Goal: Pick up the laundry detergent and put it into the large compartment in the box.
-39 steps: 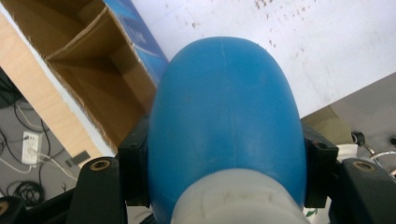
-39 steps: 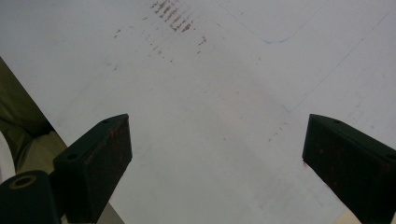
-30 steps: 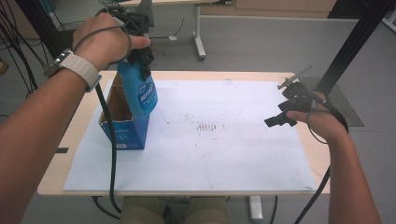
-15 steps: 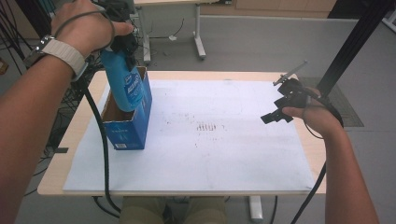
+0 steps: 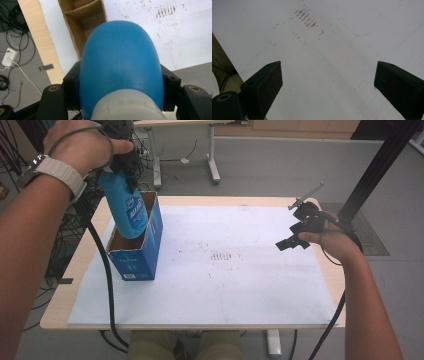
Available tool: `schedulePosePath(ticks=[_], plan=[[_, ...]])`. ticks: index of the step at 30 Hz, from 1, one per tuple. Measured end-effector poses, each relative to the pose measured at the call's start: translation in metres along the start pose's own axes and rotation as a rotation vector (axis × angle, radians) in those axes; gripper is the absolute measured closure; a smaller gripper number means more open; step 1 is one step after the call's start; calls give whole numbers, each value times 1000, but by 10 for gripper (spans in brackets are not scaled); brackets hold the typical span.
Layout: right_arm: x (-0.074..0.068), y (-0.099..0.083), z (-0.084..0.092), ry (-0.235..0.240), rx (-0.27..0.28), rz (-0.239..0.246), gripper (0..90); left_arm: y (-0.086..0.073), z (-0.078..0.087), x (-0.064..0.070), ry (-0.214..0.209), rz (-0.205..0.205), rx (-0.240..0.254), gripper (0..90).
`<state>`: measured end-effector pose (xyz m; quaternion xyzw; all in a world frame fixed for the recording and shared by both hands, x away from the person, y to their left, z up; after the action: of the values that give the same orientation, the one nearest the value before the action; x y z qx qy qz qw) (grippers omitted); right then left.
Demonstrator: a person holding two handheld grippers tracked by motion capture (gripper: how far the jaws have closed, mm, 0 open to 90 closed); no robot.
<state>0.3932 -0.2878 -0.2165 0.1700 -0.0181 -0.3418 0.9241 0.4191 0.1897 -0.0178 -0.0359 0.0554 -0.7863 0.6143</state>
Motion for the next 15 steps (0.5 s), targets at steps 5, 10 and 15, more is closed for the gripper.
schedulePosePath(ticks=[5,10,15], plan=[[1,1,-2,2,-5,1,80,0,0,-8,3,32,-1,373],[2,3,-3,4,-6,3,80,0,-1,-14,-3,46,-6,372],[2,6,-4,7,-5,8,80,0,-1,-17,2,64,-9,372]])
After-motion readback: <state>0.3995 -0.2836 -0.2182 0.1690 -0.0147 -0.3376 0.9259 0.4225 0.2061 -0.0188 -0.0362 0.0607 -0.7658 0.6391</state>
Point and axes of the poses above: each handheld gripper's, and its own axes: z roughly backward along the jaws, y roughly out of its top, x roughly to its right, the point moved 9 cm from there along -z, roughly forward along the jaws, and after that the axes turned 12 degrees about -x, right-handed, at the moved point
